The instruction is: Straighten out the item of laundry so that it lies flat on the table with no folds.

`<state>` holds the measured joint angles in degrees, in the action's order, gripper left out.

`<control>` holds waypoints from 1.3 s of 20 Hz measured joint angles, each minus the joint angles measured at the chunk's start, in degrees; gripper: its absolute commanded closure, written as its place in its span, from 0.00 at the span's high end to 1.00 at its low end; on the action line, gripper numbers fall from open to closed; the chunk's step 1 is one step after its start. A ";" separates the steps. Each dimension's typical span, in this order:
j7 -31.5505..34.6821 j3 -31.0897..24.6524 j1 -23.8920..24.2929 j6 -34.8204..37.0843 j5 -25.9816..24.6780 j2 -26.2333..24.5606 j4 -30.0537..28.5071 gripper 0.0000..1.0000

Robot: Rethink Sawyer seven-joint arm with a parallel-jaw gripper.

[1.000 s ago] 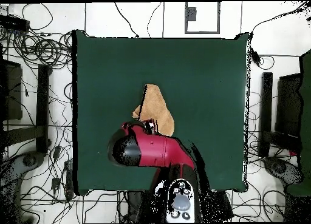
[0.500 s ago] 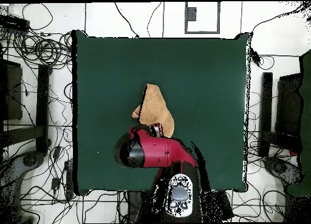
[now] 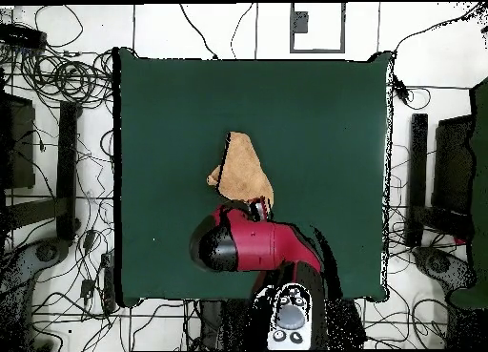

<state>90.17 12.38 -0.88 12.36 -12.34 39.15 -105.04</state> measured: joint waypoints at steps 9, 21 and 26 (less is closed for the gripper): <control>0.00 -1.54 4.27 -0.60 -2.84 0.08 0.01 1.00; 0.00 -12.08 11.29 -0.58 -9.66 0.27 0.03 1.00; 0.00 -15.10 10.83 0.09 -9.79 1.42 0.03 1.00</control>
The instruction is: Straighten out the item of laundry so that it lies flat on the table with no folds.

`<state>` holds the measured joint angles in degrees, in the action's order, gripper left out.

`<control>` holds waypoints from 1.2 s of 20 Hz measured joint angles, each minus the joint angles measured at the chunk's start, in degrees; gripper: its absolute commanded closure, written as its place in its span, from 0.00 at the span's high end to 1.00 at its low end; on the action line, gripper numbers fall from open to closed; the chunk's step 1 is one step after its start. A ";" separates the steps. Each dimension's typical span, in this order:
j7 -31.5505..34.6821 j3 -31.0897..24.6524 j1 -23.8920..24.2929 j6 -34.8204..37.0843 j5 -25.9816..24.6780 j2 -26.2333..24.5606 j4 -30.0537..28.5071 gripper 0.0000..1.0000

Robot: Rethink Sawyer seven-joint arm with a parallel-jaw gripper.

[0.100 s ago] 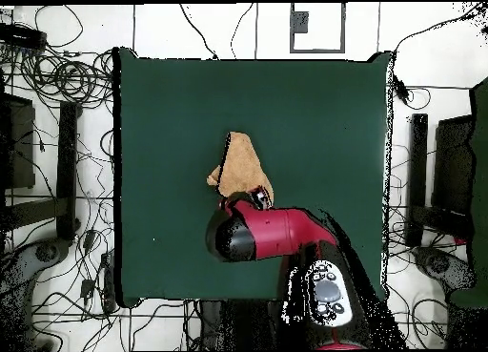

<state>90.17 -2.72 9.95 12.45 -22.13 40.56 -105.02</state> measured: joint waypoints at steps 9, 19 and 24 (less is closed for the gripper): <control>0.00 -4.64 -0.21 1.50 -0.03 2.83 0.28 1.00; 0.00 -6.06 -0.28 4.71 -0.05 2.72 2.99 1.00; 0.00 -6.06 -0.51 6.34 -0.05 2.22 4.65 1.00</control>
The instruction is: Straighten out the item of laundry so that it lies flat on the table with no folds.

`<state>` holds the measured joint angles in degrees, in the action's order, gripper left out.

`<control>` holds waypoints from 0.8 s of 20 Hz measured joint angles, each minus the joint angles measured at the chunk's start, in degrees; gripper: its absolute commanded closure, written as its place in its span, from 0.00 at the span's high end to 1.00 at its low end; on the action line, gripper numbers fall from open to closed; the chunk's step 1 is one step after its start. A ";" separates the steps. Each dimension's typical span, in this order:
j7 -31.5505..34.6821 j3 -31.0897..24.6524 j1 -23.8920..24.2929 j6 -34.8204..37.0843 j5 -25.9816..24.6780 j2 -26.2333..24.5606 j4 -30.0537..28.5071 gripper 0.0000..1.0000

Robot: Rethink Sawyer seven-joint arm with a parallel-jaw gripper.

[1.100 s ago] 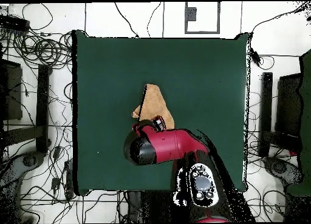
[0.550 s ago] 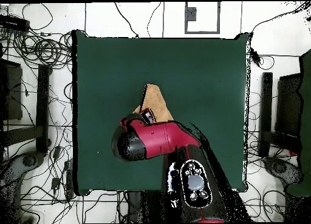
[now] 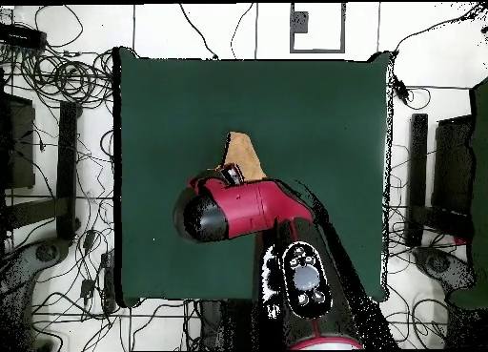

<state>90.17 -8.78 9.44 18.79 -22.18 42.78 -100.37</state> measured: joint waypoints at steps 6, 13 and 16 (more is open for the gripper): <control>0.00 -0.04 -0.28 1.15 0.00 -1.98 1.88 1.00; 0.00 -1.14 0.65 1.31 0.01 -4.32 2.37 1.00; 0.00 -1.86 0.98 1.54 0.00 -5.46 2.44 1.00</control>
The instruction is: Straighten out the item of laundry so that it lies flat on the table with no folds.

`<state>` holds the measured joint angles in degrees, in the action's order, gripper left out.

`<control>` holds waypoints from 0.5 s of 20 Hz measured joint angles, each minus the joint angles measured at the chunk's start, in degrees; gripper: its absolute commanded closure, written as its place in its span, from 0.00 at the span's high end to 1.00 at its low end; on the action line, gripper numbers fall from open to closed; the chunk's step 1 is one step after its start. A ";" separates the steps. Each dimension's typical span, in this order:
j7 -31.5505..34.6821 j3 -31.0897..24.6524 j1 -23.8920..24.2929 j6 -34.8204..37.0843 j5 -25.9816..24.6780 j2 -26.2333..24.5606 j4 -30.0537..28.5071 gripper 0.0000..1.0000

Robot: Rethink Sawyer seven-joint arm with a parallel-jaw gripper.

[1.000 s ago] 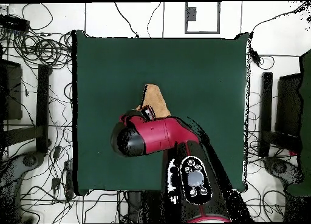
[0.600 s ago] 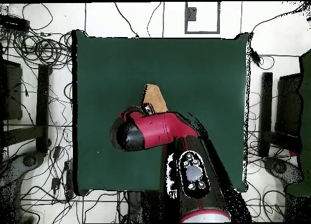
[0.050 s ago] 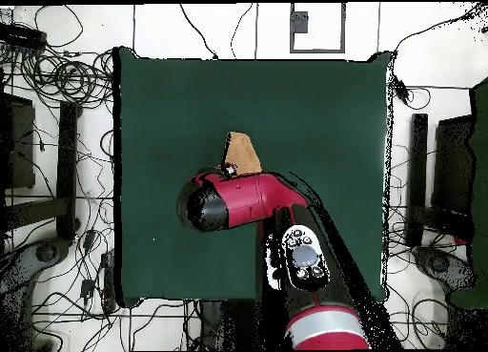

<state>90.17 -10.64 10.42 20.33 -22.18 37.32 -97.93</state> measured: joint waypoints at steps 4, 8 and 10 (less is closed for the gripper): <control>0.00 -0.45 0.05 0.41 -0.02 -1.76 0.07 1.00; 0.00 -0.75 0.05 0.54 -0.47 -3.39 0.13 1.00; 0.00 -0.86 0.05 0.53 -1.35 -4.55 0.26 1.00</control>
<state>90.17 -11.51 10.47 20.86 -23.52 32.77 -97.67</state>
